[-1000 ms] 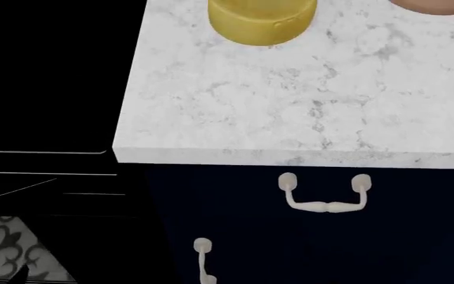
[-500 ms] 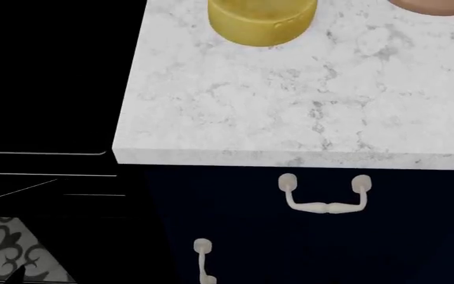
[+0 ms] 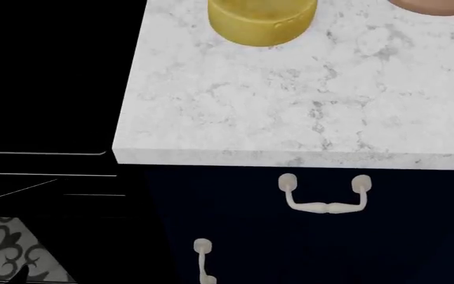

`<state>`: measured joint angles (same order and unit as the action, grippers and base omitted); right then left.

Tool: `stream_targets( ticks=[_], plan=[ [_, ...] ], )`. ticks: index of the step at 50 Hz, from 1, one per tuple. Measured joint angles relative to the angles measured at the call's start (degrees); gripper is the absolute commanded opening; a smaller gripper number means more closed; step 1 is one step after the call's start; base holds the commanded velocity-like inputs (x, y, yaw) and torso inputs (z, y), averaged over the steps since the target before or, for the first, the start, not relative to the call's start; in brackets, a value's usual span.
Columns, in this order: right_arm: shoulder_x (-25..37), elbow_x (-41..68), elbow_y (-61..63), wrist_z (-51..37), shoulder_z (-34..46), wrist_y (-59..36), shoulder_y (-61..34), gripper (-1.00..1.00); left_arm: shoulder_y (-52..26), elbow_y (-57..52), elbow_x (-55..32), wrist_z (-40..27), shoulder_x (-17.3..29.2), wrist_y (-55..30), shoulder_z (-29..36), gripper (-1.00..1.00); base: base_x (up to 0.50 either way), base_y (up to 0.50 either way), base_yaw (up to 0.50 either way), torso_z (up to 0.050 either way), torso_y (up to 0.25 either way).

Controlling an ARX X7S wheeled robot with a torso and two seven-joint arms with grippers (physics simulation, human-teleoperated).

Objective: Open the right drawer.

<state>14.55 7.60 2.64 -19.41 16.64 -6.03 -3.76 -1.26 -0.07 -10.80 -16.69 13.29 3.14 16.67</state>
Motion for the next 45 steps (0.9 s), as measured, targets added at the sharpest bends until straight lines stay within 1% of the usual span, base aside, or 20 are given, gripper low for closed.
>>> stream_targets(
  ticks=[7, 15, 29, 45],
  plan=[
    [1.4, -3.3, 1.1, -1.6, 1.1, -4.3, -1.8, 1.00, -0.1, 0.1, 0.0, -0.2, 0.1, 0.0, 0.3, 1.00, 0.00, 0.00, 0.00, 0.000, 0.000],
    [2.7, -9.8, 1.2, -3.9, 4.2, -10.0, -4.5, 1.00, -0.2, 0.2, -0.1, -0.3, 0.2, 0.1, 0.5, 1.00, 0.00, 0.00, 0.00, 0.000, 0.000],
    [4.6, -23.4, 0.5, -7.6, 11.5, -19.1, -8.5, 1.00, -0.3, 0.3, -0.5, -0.5, 0.5, -0.1, 0.9, 1.00, 0.00, 0.00, 0.00, 0.000, 0.000],
    [5.7, -38.1, -1.8, -7.9, 21.2, -29.1, -12.7, 1.00, -0.4, 0.1, -0.9, -0.8, 0.8, -0.1, 1.2, 1.00, 0.00, 0.00, 0.00, 0.000, 0.000]
  ],
)
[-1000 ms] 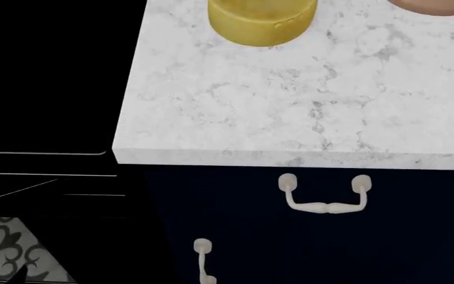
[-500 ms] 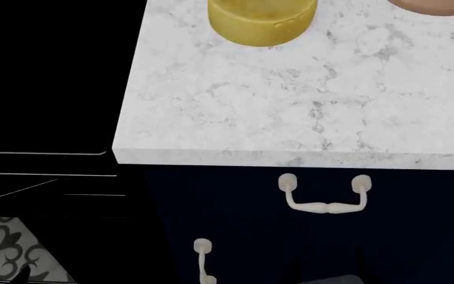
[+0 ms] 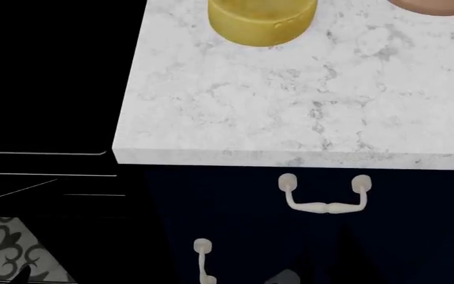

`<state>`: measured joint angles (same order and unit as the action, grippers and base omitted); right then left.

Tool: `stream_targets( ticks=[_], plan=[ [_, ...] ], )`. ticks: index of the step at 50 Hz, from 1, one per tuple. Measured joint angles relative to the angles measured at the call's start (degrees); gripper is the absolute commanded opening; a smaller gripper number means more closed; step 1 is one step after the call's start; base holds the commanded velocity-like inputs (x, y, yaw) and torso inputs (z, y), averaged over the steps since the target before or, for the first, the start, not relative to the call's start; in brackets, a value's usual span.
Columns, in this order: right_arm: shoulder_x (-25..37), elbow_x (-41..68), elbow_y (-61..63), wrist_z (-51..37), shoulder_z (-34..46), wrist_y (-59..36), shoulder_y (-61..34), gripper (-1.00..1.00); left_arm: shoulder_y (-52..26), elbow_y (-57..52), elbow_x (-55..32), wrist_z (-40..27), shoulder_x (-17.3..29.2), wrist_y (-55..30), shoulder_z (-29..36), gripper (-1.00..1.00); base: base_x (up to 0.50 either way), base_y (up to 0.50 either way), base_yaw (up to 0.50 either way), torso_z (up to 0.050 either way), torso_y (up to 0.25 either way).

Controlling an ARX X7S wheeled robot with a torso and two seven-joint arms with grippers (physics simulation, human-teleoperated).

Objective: Open the right drawer.

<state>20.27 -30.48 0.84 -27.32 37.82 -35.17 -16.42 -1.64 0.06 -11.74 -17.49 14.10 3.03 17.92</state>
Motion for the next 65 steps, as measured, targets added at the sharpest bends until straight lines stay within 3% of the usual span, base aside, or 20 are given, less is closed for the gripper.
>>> stream_targets(
  ticks=[25, 65],
  plan=[
    [-0.1, -10.7, -3.8, 0.8, 4.6, -11.2, -3.8, 1.00, 0.0, -0.1, -0.3, -0.5, 0.4, 0.1, 0.6, 1.00, 0.00, 0.00, 0.00, 0.000, 0.000],
    [-2.1, -14.1, -12.7, -0.2, 8.0, -12.6, -8.7, 1.00, -0.2, -0.7, -0.5, -1.6, 1.0, -0.4, 1.6, 1.00, 0.00, 0.00, 0.00, 0.000, 0.000]
  ],
)
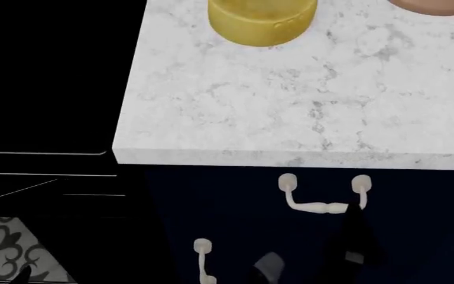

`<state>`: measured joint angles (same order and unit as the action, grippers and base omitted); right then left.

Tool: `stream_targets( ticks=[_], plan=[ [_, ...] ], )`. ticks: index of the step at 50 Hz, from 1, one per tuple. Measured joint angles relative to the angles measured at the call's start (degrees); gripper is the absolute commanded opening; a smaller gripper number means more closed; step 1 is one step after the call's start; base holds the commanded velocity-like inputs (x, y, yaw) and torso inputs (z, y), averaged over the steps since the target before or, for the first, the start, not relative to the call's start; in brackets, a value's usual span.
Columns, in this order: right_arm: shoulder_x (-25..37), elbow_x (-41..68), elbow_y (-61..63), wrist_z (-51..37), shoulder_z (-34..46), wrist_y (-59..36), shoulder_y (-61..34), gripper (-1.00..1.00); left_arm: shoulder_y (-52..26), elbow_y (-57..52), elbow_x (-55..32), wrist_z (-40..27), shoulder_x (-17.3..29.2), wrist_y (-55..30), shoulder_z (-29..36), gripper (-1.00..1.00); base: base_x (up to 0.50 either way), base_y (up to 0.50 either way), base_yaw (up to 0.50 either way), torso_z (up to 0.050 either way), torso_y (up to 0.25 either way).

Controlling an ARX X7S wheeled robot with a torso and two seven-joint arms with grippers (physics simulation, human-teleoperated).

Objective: Open the right drawer.

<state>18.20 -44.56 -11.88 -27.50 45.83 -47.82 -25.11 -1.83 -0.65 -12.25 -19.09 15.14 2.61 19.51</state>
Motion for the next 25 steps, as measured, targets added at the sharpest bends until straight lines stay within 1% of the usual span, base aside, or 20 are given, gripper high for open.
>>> stream_targets(
  ticks=[25],
  plan=[
    [-1.2, -2.7, -6.7, 1.2, 3.9, 0.4, -4.9, 1.00, -0.2, 0.2, 0.1, -0.6, 0.3, 0.0, 0.6, 1.00, 0.00, 0.00, 0.00, 0.000, 0.000]
  ],
)
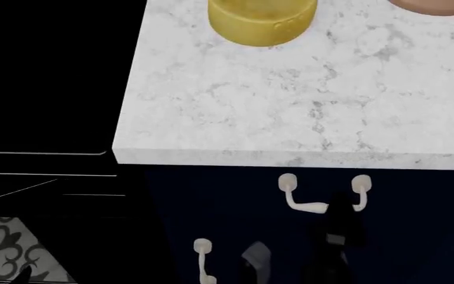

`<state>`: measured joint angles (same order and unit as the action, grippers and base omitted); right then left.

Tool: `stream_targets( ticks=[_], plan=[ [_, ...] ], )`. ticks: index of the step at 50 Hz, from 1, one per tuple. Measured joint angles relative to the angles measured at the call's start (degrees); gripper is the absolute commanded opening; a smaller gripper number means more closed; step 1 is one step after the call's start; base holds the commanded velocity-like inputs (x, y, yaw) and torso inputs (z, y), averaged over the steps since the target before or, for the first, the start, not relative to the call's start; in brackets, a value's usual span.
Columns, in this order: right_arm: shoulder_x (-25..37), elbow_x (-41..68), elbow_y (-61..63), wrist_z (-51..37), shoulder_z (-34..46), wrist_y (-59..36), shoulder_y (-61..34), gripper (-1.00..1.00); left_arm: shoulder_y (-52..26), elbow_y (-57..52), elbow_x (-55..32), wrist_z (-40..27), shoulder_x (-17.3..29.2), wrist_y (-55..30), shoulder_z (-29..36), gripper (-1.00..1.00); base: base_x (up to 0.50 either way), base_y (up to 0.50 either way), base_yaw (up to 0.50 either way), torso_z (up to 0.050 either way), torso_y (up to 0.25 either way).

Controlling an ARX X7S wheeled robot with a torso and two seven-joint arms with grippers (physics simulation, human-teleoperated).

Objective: Open the right drawer.

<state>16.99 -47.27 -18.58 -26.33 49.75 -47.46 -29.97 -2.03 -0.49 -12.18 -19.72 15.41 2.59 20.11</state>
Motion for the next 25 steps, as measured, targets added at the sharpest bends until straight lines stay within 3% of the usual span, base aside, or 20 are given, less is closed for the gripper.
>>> stream_targets(
  ticks=[25],
  plan=[
    [-2.4, -0.2, -9.4, -0.3, 2.4, 2.1, -4.1, 1.00, 0.0, 0.0, 0.1, -0.5, 0.4, 0.2, 0.6, 1.00, 0.00, 0.00, 0.00, 0.000, 0.000]
  ],
)
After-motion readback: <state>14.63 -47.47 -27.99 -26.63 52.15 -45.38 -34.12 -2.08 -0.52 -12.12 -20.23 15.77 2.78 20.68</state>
